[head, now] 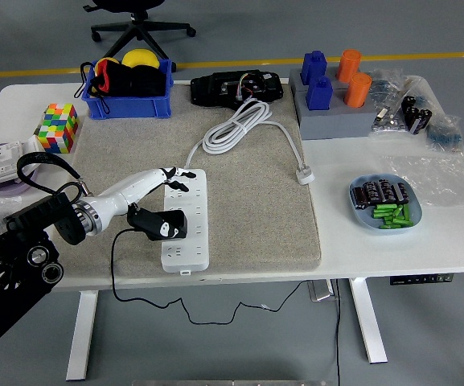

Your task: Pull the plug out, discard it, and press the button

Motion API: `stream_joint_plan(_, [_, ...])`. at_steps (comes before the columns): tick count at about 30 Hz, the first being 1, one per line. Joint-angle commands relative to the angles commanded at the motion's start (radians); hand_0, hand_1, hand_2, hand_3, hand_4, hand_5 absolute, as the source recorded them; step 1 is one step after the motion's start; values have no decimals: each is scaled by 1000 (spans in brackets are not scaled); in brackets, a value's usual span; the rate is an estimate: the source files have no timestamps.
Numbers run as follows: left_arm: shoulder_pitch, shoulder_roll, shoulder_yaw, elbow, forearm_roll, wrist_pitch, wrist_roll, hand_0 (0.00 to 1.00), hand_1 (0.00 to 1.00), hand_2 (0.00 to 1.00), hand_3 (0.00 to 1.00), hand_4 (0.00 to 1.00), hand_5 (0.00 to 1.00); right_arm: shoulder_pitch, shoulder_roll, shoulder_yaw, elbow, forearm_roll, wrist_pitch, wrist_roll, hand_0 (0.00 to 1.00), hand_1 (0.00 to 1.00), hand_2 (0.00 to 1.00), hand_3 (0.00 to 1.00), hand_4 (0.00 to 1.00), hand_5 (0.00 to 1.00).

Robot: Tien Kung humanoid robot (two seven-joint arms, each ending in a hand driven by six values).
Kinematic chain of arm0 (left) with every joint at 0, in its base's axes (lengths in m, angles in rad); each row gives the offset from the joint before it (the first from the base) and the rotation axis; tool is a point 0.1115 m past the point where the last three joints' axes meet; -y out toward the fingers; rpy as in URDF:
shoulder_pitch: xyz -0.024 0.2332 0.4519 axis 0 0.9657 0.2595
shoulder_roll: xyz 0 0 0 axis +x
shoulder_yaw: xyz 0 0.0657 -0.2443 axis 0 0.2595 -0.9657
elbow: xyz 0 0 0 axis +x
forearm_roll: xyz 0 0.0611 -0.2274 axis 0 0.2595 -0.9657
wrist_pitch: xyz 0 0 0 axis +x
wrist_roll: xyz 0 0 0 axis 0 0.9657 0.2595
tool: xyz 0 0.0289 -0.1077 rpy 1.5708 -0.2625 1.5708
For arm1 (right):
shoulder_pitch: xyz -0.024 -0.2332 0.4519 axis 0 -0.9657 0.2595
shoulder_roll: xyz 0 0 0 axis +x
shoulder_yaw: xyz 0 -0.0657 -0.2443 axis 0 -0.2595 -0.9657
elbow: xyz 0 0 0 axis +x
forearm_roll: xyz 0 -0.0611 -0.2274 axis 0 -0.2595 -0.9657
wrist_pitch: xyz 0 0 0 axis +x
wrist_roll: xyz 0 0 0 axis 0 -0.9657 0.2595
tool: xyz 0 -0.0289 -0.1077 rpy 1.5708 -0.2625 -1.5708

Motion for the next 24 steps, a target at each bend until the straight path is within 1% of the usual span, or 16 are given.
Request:
stream_joint_plan(5, [-2, -5, 8, 12, -4, -8, 8, 781, 622, 555, 775, 998, 2, 1, 2, -2, 1, 0, 1, 0, 728, 680, 661, 641, 740, 582])
stream_joint_plan(6, [-3, -5, 10, 15, -5, -8, 9, 756, 591, 536, 746, 993, 2, 1, 2, -2, 2, 0, 1, 0, 728, 680, 661, 641, 740, 582])
stream_joint_plan(11, [-1, -4, 17, 27, -1, -7, 10, 756, 591, 536, 746, 993, 2, -3, 1, -4, -1, 0, 0, 0, 728, 680, 661, 641, 740, 582])
stream_joint_plan(12, [-1, -4, 17, 29, -2, -6, 9, 732, 581, 523, 689, 936, 2, -3, 1, -4, -1, 0, 0, 0, 728, 680, 661, 641, 740, 582])
stream_joint_plan(17, [1, -8, 17, 39, 8, 6, 3, 732, 581, 523, 689, 936, 2, -4, 2, -3, 1, -1, 0, 0, 728, 680, 661, 641, 740, 582])
stream_joint_plan(18, [2, -9, 17, 38, 8, 7, 2, 649, 552, 501, 626, 845, 2, -4, 3, -3, 1, -1, 0, 0, 728, 680, 661, 642, 740, 582])
stream_joint_plan(23, [3, -11, 13, 31, 2, 14, -10, 649, 552, 501, 626, 845, 2, -5, 4, -2, 0, -2, 0, 0, 728, 680, 661, 642, 740, 582])
stream_joint_plan(24, [2, -11, 13, 31, 2, 14, -11, 688, 622, 584, 669, 857, 2, -5, 4, -1, 0, -1, 0, 0, 728, 680, 662, 641, 740, 583])
